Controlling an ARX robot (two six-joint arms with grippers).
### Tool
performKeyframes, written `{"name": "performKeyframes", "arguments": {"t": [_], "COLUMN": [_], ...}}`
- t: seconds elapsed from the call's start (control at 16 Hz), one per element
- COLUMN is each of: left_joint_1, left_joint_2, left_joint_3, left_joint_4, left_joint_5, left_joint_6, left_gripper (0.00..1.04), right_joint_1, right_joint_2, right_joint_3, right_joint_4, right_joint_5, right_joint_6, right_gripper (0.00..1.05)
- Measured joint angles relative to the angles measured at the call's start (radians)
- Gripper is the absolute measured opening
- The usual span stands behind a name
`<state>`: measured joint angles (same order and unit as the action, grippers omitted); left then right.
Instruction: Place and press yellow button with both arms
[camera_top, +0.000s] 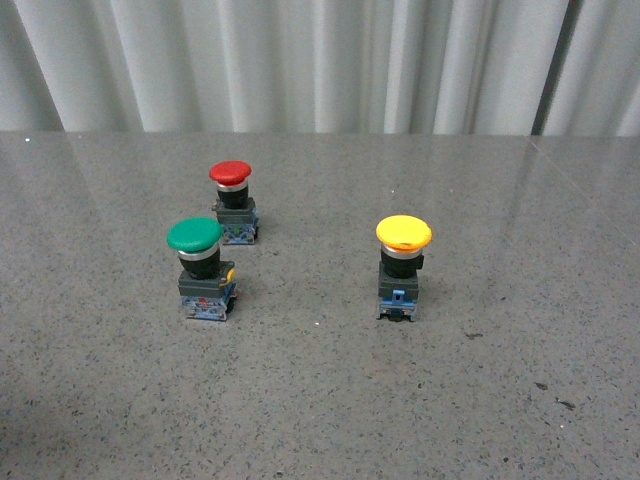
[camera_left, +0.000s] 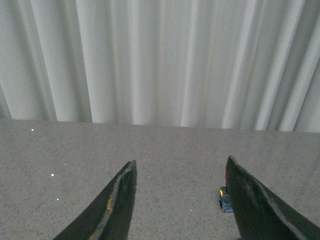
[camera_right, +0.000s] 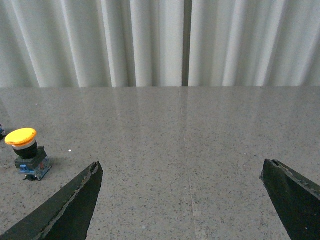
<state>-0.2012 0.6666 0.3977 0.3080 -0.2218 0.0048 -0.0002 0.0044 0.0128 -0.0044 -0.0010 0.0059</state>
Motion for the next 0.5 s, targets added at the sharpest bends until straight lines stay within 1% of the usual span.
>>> {"name": "performKeyframes", "arguments": {"t": [0.06, 0.12, 0.25, 0.31, 0.44, 0.5], "left_joint_1": [0.013, 0.033, 0.068, 0.082, 0.121, 0.190], "left_joint_2": [-0.016, -0.039, -0.083, -0.117, -0.167, -0.193], "left_joint_3": [-0.031, -0.088, -0.164, -0.184, -0.220, -0.247], "left_joint_4": [0.010, 0.011, 0.014, 0.023, 0.022, 0.014], "left_joint_5": [0.024, 0.053, 0.087, 0.099, 0.137, 0.214], "left_joint_6": [-0.001, -0.001, -0.001, -0.003, -0.004, -0.003], "left_gripper": [0.43, 0.30, 0.09, 0.02, 0.02, 0.02], "right_joint_1": [0.000, 0.000, 0.000, 0.000, 0.000, 0.000], "right_joint_2": [0.000, 0.000, 0.000, 0.000, 0.000, 0.000], "right_joint_3": [0.000, 0.000, 0.000, 0.000, 0.000, 0.000], "right_joint_4": [0.000, 0.000, 0.000, 0.000, 0.000, 0.001], "right_joint_5": [0.000, 0.000, 0.000, 0.000, 0.000, 0.000], "right_joint_6": [0.000, 0.000, 0.000, 0.000, 0.000, 0.000], "right_gripper": [0.98, 0.98, 0.98, 0.98, 0.98, 0.98]}}
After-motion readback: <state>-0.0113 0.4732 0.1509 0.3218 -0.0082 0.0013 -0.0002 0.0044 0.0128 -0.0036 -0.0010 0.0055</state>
